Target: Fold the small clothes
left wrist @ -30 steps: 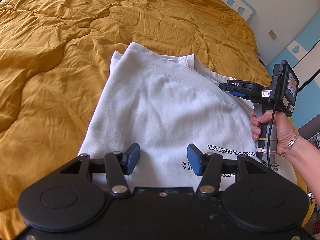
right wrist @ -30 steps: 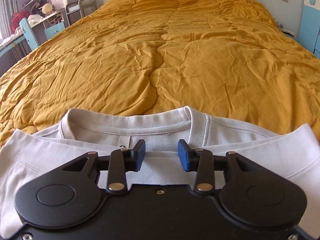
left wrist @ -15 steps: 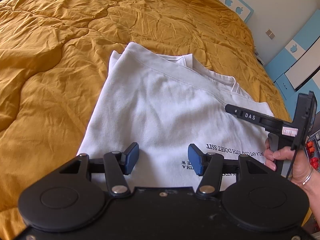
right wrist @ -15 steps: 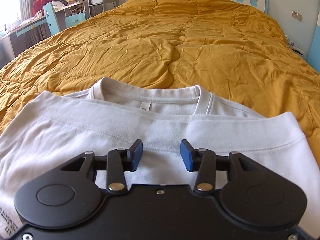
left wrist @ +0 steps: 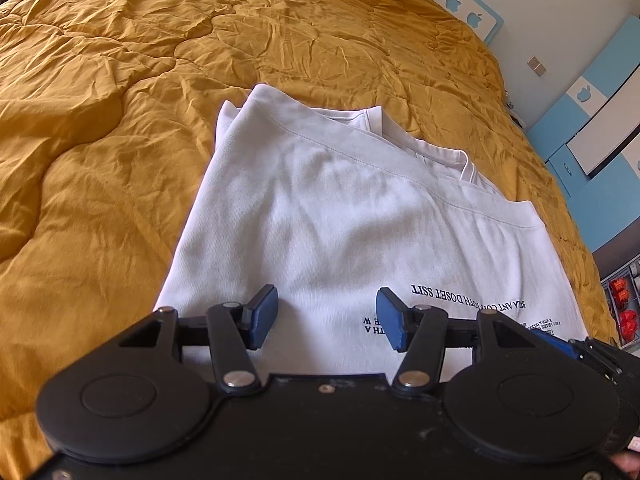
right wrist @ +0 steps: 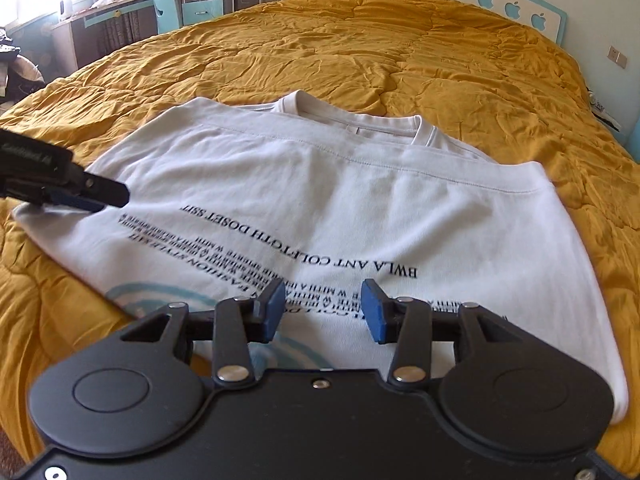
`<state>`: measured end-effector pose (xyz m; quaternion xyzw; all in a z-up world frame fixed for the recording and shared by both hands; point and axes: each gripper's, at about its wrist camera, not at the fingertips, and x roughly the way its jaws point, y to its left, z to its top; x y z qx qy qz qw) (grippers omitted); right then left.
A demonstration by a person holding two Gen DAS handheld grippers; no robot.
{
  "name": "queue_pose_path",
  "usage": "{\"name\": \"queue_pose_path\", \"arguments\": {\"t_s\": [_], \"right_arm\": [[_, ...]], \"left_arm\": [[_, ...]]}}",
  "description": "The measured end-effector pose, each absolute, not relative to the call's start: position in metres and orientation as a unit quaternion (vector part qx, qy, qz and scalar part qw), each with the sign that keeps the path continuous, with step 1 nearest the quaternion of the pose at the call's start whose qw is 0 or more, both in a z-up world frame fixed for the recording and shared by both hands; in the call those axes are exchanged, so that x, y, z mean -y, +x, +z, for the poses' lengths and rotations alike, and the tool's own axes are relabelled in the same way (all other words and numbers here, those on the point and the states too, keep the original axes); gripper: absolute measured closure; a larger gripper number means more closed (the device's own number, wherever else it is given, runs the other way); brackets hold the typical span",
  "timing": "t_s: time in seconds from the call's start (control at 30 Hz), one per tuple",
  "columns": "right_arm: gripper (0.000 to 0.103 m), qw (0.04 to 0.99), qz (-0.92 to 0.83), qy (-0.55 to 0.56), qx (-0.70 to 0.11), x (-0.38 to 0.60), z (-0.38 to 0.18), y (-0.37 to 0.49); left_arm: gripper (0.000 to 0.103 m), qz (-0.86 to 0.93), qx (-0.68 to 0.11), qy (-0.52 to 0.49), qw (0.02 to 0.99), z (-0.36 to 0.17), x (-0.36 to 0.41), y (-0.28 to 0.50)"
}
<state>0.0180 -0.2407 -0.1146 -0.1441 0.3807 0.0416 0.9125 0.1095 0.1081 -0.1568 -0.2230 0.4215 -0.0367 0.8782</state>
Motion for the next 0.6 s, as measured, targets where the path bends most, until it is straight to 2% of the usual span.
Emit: {"name": "queue_pose_path", "arguments": {"t_s": [0.3, 0.6], "right_arm": [[0.059, 0.902, 0.040, -0.188, -0.387, 0.233, -0.120, -0.009], [0.055, 0.893, 0.022, -0.207, -0.400, 0.223, -0.123, -0.007]], "left_arm": [[0.045, -0.041, -0.417, -0.215, 0.882, -0.158, -0.107, 0.106], [0.045, -0.039, -0.416, -0.261, 0.870, -0.148, -0.123, 0.091]]}}
